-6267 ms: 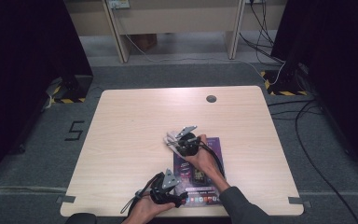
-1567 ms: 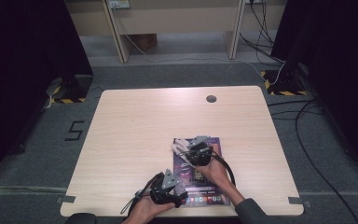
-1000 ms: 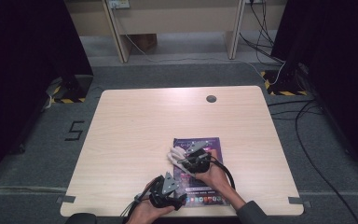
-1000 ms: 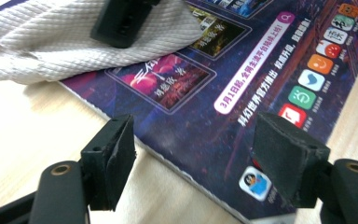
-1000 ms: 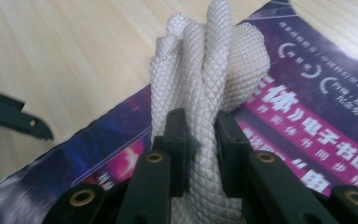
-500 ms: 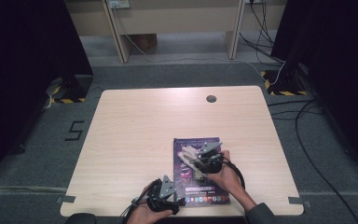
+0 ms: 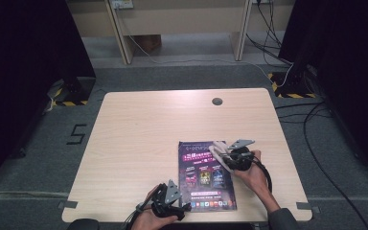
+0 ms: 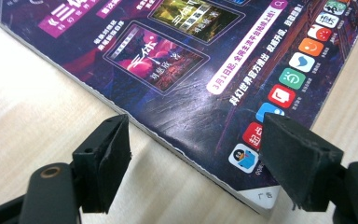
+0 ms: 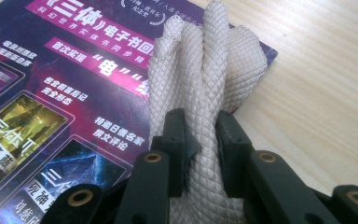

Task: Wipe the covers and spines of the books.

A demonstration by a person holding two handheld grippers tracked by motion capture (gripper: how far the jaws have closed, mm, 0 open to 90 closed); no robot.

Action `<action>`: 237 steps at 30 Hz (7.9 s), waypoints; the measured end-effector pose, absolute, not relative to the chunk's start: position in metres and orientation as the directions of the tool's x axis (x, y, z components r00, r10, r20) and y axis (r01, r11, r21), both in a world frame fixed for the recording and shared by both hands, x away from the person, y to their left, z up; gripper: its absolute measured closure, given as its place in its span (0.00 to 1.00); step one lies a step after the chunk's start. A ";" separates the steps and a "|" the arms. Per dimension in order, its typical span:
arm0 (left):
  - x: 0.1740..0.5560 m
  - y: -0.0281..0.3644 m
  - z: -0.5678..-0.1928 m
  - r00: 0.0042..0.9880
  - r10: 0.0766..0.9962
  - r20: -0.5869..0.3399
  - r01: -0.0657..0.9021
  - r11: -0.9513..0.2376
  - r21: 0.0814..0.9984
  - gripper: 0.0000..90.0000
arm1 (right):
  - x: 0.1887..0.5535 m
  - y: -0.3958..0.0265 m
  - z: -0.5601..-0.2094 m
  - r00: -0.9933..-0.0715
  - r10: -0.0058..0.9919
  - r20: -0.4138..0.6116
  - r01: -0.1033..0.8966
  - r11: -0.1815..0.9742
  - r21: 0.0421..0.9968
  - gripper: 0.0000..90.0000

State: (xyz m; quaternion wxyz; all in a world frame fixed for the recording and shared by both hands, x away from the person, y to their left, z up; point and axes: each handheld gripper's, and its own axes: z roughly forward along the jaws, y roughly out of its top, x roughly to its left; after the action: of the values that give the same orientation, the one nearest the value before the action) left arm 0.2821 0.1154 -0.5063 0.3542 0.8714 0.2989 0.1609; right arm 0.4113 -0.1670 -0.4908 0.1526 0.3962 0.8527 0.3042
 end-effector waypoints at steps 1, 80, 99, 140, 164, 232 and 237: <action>0.283 0.115 -0.506 0.768 0.637 0.070 0.406 -0.569 0.715 0.27 | 0.412 -0.166 -0.491 -0.636 0.770 -0.037 0.578 0.508 0.638 0.85; 0.291 0.111 -0.507 0.752 0.651 0.105 0.388 -0.565 0.728 0.29 | 0.383 -0.085 -0.494 -0.798 0.602 0.038 0.480 0.596 0.644 0.86; 0.290 0.111 -0.508 0.750 0.653 0.102 0.389 -0.562 0.730 0.29 | 0.398 -0.173 -0.491 -0.638 0.770 0.010 0.596 0.486 0.639 0.86; 0.294 0.134 -0.503 0.727 0.686 -0.002 0.485 -0.513 0.708 0.22 | 0.364 -0.079 -0.494 -0.813 0.582 0.012 0.450 0.616 0.647 0.86; 0.291 0.146 -0.503 0.703 0.710 -0.026 0.516 -0.485 0.706 0.21 | 0.348 -0.068 -0.494 -0.844 0.535 0.031 0.425 0.633 0.647 0.86; 0.293 0.166 -0.498 0.663 0.747 -0.045 0.542 -0.437 0.718 0.20 | 0.336 -0.114 -0.493 -0.762 0.648 -0.010 0.490 0.586 0.645 0.87; 0.290 0.164 -0.497 0.666 0.745 -0.042 0.537 -0.439 0.721 0.20 | 0.328 -0.094 -0.493 -0.792 0.611 -0.013 0.460 0.611 0.644 0.87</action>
State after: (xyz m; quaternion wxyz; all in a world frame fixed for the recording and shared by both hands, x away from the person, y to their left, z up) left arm 0.2901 0.1645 -0.4972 0.3657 0.8362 0.3833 0.1423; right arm 0.3278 -0.0940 -0.4931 0.1163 0.3010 0.8898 0.3227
